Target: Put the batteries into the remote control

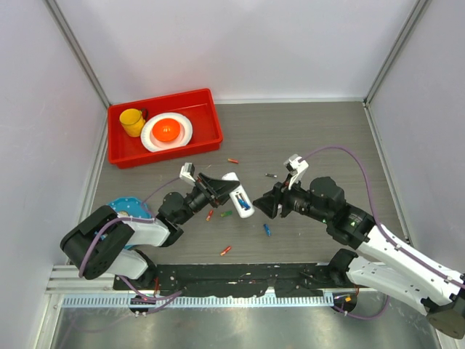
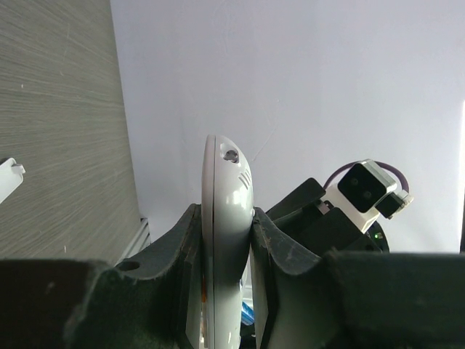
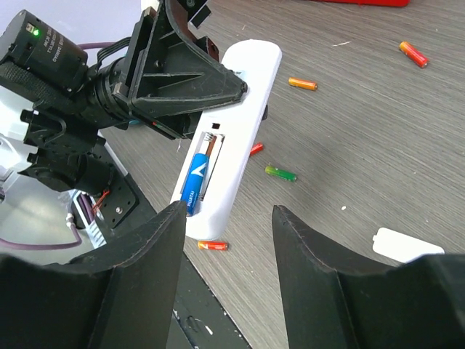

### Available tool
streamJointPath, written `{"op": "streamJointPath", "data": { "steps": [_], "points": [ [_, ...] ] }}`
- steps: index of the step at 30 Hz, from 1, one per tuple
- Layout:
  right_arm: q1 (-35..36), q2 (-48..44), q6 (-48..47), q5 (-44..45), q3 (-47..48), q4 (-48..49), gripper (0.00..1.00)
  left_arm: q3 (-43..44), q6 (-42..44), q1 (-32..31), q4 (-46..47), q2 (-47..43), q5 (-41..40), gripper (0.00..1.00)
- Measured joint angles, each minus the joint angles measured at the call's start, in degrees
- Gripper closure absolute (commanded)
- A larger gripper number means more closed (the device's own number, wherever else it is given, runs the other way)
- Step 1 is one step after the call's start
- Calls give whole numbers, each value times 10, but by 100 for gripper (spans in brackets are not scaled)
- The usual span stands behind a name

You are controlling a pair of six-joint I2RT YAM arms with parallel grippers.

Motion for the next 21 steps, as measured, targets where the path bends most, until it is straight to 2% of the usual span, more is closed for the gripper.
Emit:
{"op": "streamJointPath", "data": {
  "steps": [21],
  "points": [
    [0, 34, -4, -23, -1, 0, 46, 0, 3, 0, 0, 0, 14, 100]
  ]
}}
